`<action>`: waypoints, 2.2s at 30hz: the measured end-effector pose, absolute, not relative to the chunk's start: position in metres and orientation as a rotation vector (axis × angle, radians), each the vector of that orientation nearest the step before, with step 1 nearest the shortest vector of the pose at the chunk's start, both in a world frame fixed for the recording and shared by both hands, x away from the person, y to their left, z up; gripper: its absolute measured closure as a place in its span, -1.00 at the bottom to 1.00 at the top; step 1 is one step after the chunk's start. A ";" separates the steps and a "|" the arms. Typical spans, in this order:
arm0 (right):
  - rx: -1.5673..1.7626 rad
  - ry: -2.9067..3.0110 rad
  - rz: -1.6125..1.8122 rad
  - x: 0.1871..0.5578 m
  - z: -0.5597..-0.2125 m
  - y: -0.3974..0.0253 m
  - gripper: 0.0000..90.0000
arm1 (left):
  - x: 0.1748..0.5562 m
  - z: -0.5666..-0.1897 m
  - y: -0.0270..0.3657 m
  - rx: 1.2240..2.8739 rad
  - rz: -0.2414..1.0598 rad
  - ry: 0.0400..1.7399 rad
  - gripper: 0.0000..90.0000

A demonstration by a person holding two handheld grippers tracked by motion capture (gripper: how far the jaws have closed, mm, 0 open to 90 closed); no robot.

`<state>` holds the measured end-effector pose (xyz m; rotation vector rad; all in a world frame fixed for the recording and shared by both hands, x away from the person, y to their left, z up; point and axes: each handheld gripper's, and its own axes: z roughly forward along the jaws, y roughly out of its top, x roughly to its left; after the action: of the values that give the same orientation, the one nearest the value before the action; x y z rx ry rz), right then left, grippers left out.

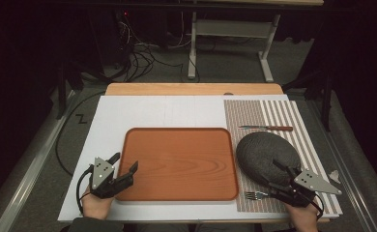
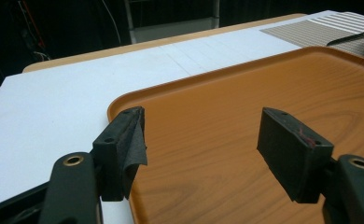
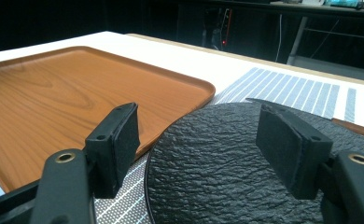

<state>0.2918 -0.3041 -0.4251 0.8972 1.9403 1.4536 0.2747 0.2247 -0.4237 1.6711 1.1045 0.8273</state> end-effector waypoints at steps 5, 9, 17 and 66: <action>0.897 1.947 1.444 0.293 -0.426 -0.303 -0.29 | 0.274 -0.424 0.224 1.672 0.827 1.104 -0.28; 0.886 1.953 1.440 0.292 -0.425 -0.302 -0.30 | 0.273 -0.423 0.225 1.666 0.830 1.103 -0.28; 0.878 1.956 1.445 0.293 -0.425 -0.302 -0.29 | 0.274 -0.424 0.224 1.672 0.828 1.106 -0.28; 0.944 1.912 1.450 0.306 -0.413 -0.319 -0.44 | 0.274 -0.424 0.225 1.665 0.829 1.120 -0.28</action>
<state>0.3059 -0.3194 -0.4127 0.9443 1.9118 1.4499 0.2742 0.2247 -0.4240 1.6650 1.1201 0.8294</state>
